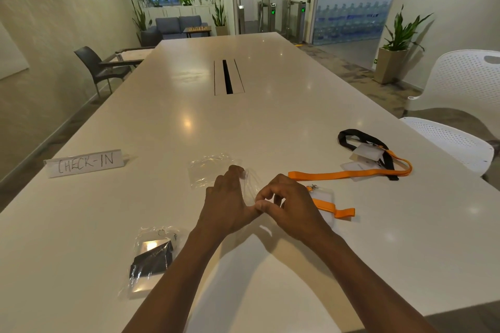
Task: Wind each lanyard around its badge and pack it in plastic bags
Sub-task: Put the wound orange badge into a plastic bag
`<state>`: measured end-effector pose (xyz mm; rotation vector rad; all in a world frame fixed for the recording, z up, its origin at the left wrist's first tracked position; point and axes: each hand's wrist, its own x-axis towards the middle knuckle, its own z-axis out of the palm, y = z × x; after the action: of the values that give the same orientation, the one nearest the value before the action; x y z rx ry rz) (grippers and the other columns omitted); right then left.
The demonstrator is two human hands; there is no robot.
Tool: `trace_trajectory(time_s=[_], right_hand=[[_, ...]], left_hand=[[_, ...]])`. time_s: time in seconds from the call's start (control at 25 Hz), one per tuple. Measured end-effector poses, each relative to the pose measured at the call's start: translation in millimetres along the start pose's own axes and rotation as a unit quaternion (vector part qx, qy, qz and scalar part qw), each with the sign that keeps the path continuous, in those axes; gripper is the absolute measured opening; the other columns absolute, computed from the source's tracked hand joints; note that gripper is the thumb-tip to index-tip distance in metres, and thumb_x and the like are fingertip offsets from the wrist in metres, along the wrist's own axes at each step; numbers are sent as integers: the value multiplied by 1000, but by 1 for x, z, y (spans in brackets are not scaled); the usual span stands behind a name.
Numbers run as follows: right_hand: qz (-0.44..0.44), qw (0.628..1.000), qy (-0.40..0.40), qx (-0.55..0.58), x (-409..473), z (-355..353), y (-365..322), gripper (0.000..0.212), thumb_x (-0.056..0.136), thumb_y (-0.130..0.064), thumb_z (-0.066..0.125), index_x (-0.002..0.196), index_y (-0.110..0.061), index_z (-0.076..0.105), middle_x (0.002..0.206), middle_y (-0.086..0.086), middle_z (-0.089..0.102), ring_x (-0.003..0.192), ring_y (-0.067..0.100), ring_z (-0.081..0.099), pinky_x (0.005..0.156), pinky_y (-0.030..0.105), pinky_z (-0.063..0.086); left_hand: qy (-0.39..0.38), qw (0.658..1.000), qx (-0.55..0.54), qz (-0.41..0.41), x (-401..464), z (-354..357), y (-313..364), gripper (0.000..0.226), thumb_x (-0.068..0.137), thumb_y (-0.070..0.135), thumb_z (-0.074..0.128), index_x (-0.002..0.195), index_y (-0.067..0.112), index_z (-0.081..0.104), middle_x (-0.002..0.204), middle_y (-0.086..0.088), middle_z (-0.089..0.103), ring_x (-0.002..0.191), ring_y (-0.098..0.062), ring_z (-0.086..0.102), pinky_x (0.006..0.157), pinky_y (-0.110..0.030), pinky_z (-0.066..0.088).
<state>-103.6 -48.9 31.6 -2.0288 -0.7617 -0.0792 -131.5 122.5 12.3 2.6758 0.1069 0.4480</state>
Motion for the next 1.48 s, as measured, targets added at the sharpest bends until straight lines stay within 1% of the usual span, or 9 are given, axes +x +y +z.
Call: trace_trajectory(time_s=[0.2,0.36,0.6,0.72,0.8,0.88,1.04,1.32,1.48], right_hand=[[-9,999,44,21,-2,-2,3,6,89,-20,68,83,-22,68,87,-11,62,80,5,58,64,8,43],[25,996,60,55,1,-21,15,14,93,-11,61,96,-23,67,94,-17,67,79,2,59,62,7,43],[90,993,49,-61,-2,-87,62,43,82,14,50,99,-22,66,95,-8,66,84,-13,56,69,0,40],[164,979,39,-116,-11,-114,93,52,81,17,49,110,-25,60,105,-3,62,87,-1,57,68,7,41],[240,962,17,-132,-19,-128,114,53,83,14,51,120,-25,55,115,0,59,95,13,58,73,19,43],[291,946,-27,-140,-30,-136,128,54,81,9,57,122,-26,55,120,1,58,100,14,56,75,22,42],[251,956,-76,-132,-36,-133,133,45,69,-24,84,102,-40,58,106,-18,57,86,-4,56,56,4,42],[213,969,-63,-111,-11,-113,140,63,60,-46,87,115,-37,56,106,-15,59,93,2,58,66,16,44],[205,962,-105,-143,5,-109,141,73,60,-50,86,124,-30,57,116,-10,55,100,5,54,72,13,40]], left_hand=[[21,1000,2,5,-2,2,-3,74,73,59,71,126,20,38,122,6,51,108,-20,52,88,-43,47],[-24,999,15,32,-3,6,-1,71,70,55,72,124,21,39,110,15,41,101,-20,50,82,-37,42],[-86,994,5,68,3,21,10,65,72,52,70,120,21,39,96,14,41,84,-16,45,72,-32,37],[-112,991,4,79,4,33,20,69,72,53,70,122,19,37,99,10,48,88,-20,53,74,-34,44],[-123,989,8,84,4,42,27,70,71,55,69,122,20,35,101,5,54,88,-21,56,75,-35,46],[-125,988,0,87,5,50,33,69,70,54,69,120,21,35,100,5,55,87,-22,55,74,-36,46],[-132,986,-8,99,10,63,49,68,69,55,68,120,20,38,103,4,56,90,-22,56,75,-37,47],[-148,983,-24,103,17,69,63,65,74,47,71,122,17,39,109,1,56,97,-25,55,81,-38,46],[-162,980,-70,96,17,67,67,63,74,43,70,122,15,41,112,2,54,100,-25,54,87,-42,45]])
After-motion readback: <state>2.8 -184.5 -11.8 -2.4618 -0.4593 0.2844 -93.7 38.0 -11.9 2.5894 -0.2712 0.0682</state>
